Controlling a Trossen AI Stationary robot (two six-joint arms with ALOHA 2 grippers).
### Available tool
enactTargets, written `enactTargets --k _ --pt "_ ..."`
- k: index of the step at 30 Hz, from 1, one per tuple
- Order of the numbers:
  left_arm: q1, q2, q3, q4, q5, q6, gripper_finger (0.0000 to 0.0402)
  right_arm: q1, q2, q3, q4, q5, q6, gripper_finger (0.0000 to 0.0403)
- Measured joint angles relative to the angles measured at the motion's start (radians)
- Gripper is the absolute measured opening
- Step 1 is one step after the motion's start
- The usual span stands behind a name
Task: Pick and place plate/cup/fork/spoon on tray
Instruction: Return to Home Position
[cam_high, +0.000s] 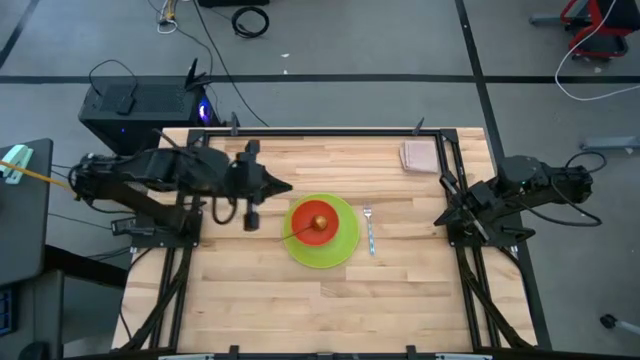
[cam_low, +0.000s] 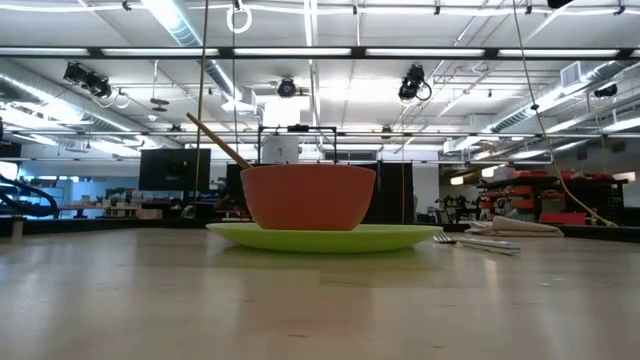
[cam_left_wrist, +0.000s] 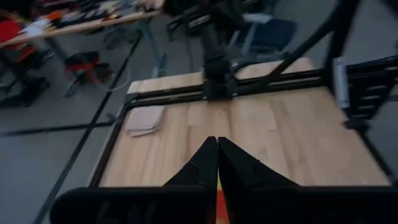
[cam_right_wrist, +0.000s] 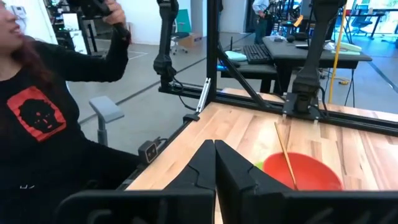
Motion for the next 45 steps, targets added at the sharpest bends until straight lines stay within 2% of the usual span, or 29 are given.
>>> enactTargets --k 3,9,18,28,37,45 --pt "0.041 -0.082 -0.124 0.05 0.068 0.004 0.0023 0.0 0.0 0.0 0.0 0.0 0.0 0.0004" --pt "0.089 -0.312 -0.425 0.263 0.073 -0.001 0.0007 0.0 0.0 0.0 -0.011 0.0 -0.008 0.0005" --pt "0.098 -0.66 -0.675 0.302 0.073 -0.017 0.0027 0.0 -0.008 0.01 -0.016 0.0 -0.079 0.0005" --pt "0.098 -0.932 -0.812 0.295 0.072 0.002 0.0006 0.0 -0.138 0.072 -0.067 0.0 -0.112 0.0005" --pt "0.098 -1.076 -0.861 0.242 0.069 0.012 0.0025 0.0 -0.337 0.073 -0.11 0.0 -0.12 0.0007" --pt "0.098 -1.154 -0.904 0.263 0.069 0.019 0.0006 0.0 -0.327 0.095 -0.133 0.001 -0.126 0.0007"
